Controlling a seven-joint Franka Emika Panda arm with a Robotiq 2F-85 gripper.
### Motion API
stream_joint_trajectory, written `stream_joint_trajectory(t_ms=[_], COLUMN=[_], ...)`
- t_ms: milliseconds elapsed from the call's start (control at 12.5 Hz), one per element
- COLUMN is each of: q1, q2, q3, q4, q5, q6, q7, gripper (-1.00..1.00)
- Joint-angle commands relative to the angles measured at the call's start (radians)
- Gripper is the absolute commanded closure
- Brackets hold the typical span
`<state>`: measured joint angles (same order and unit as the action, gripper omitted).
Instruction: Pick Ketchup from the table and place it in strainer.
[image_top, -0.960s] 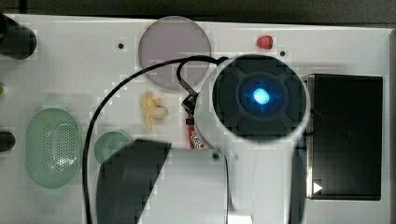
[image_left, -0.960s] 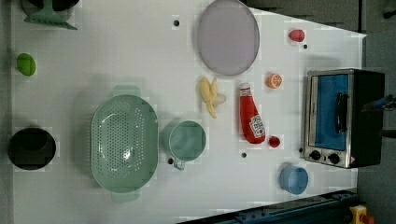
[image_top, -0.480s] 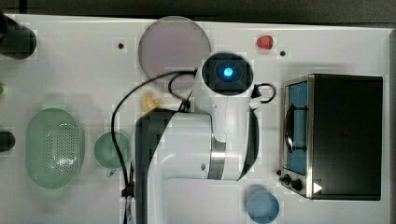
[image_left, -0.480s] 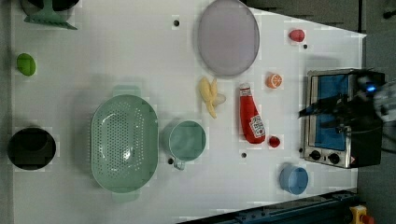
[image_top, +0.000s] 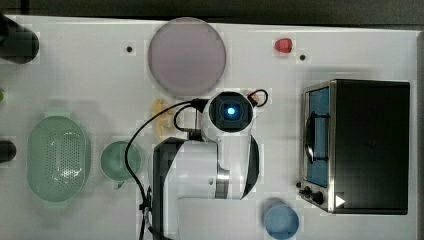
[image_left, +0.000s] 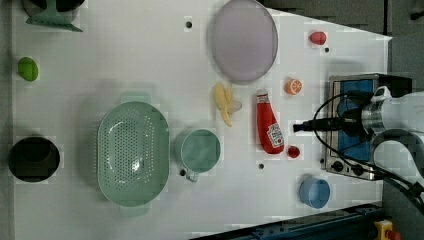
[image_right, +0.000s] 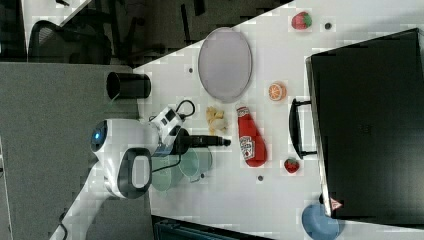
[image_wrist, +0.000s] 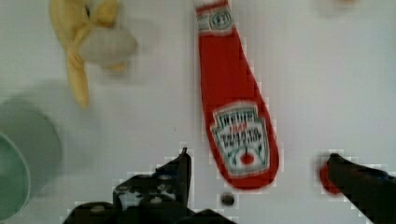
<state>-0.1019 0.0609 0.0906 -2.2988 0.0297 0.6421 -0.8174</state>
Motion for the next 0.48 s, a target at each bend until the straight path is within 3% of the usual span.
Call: stream_joint_trajectory(t_ms=[80, 240, 480], q1=[0.001, 0.005, 0.01], q2=[0.05, 0.117, 0.208], q3=[0.009, 0.009, 0.01], q4=[-0.042, -0.046, -0.046], q5=[-0.017, -0.073, -0.082], q6=[0.097, 0.177, 0.27], q7=[-0.106, -0.106, -0.106], gripper=[-1.0, -1.0, -1.0])
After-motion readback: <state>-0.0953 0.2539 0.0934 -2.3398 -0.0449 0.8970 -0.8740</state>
